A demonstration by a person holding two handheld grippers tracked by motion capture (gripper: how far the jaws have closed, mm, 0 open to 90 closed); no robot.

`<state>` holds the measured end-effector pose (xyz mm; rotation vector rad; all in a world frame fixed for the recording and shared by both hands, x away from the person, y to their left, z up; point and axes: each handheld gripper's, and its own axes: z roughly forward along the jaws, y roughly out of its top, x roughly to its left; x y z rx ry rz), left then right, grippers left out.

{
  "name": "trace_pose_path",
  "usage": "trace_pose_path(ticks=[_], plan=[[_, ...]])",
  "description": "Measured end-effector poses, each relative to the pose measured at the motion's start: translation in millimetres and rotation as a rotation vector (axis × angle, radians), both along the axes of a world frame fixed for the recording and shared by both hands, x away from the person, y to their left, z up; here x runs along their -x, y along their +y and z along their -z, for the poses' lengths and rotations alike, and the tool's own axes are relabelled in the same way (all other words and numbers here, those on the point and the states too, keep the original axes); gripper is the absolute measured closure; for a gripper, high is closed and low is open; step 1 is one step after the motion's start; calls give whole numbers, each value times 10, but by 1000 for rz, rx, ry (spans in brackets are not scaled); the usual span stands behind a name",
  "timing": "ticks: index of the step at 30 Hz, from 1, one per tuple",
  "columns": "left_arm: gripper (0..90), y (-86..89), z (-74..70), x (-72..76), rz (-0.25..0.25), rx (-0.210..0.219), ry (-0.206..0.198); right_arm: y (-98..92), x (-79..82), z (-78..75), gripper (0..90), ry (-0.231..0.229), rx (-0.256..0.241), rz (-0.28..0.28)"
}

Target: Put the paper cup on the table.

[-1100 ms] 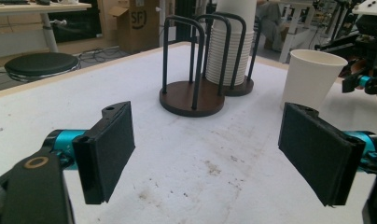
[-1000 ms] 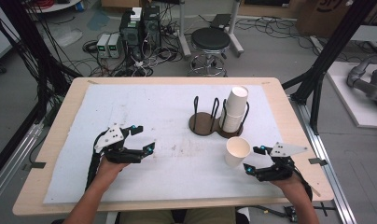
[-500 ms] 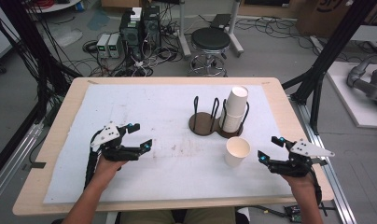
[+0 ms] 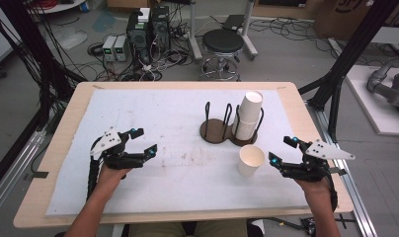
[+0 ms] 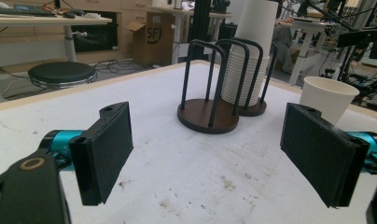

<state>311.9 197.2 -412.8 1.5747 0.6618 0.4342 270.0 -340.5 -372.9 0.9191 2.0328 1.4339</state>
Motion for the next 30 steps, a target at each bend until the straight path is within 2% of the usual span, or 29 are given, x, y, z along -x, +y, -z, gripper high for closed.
trace_pose_path(ticks=[16, 30], plan=[[170, 100, -47, 117, -14, 6, -32, 95, 8, -7, 196, 9, 11, -8], [170, 78, -40, 89, -16, 3, -32, 104, 8, -11, 196, 11, 11, -16]])
